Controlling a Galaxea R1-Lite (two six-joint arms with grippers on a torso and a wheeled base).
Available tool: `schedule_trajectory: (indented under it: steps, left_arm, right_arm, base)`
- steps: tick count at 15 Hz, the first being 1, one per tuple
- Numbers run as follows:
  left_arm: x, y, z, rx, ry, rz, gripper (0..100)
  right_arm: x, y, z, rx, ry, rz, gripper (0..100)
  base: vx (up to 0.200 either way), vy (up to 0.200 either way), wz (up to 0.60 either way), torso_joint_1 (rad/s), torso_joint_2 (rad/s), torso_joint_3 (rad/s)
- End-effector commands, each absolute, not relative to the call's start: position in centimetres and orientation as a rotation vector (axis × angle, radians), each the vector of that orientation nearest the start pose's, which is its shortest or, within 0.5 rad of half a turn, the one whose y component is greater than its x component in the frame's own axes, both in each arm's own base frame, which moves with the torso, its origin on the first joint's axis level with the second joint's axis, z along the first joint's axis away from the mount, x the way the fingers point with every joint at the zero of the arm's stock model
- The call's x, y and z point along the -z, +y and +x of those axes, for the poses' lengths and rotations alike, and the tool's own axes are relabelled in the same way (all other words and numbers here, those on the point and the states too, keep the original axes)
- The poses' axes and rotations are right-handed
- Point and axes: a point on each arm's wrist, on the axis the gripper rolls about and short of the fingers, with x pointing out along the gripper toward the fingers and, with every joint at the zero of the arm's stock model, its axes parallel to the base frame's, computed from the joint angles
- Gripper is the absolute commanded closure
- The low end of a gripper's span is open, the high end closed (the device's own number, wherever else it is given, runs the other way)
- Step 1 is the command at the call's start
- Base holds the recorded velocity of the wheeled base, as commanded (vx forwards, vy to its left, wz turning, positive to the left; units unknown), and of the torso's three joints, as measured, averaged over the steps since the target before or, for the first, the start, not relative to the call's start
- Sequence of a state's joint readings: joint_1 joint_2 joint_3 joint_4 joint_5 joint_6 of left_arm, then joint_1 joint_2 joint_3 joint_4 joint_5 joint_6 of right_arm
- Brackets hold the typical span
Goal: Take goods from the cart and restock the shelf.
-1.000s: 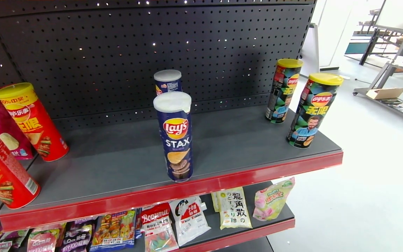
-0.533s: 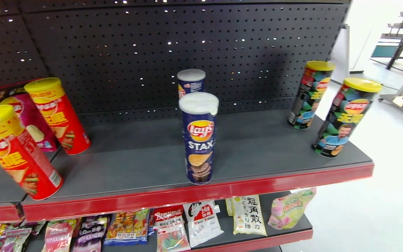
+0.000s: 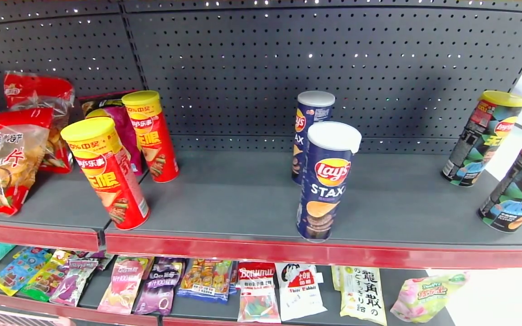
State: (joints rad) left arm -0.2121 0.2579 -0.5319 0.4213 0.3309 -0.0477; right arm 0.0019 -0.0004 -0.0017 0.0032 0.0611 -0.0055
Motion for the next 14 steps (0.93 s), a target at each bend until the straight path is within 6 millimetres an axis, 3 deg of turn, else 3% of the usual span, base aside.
schedule_trajectory:
  steps: [1,3,5,7,8,10,11,13,14]
  left_arm:
    - [-18.3,1.0,-2.8,-0.269,0.215,0.000,0]
    - [-16.1,0.7,-3.1,-0.348,0.240,-0.011,0]
    - [-13.3,0.7,-4.6,-0.319,0.185,0.006,0]
    - [-12.0,0.5,-6.0,-0.187,0.155,-0.005,0]
    - [-11.6,0.0,-6.2,-0.019,0.158,-0.043,0]
    - [-11.2,-0.2,-5.8,0.084,0.158,-0.047,0]
    - [-10.3,-0.2,-4.5,0.095,0.088,0.039,0]
    - [-8.6,0.0,-2.7,0.020,-0.020,0.043,0]
    - [-8.6,0.1,-2.5,-0.055,-0.057,-0.012,0]
  right_arm:
    - [-7.6,0.1,-2.3,-0.063,0.001,-0.006,0]
    - [-7.6,0.1,-2.3,-0.063,0.001,-0.006,0]
    - [-7.6,0.1,-2.3,-0.063,0.001,-0.006,0]
    - [-7.6,0.1,-2.3,-0.063,0.001,-0.006,0]
    - [-7.6,0.1,-2.3,-0.063,0.001,-0.006,0]
    - [-7.6,0.1,-2.3,-0.063,0.001,-0.006,0]
    - [-7.6,0.1,-2.3,-0.063,0.001,-0.005,0]
    - [-7.6,0.1,-2.3,-0.063,0.001,-0.005,0]
    - [-7.6,0.1,-2.3,-0.063,0.001,-0.005,0]
  base:
    - [0.000,0.000,0.00,0.000,0.00,0.000]
    - [0.000,0.000,0.00,0.000,0.00,0.000]
    - [0.000,0.000,0.00,0.000,0.00,0.000]
    - [0.000,0.000,0.00,0.000,0.00,0.000]
    - [0.000,0.000,0.00,0.000,0.00,0.000]
    - [0.000,0.000,0.00,0.000,0.00,0.000]
    - [0.000,0.000,0.00,0.000,0.00,0.000]
    - [0.000,0.000,0.00,0.000,0.00,0.000]
    - [0.000,0.000,0.00,0.000,0.00,0.000]
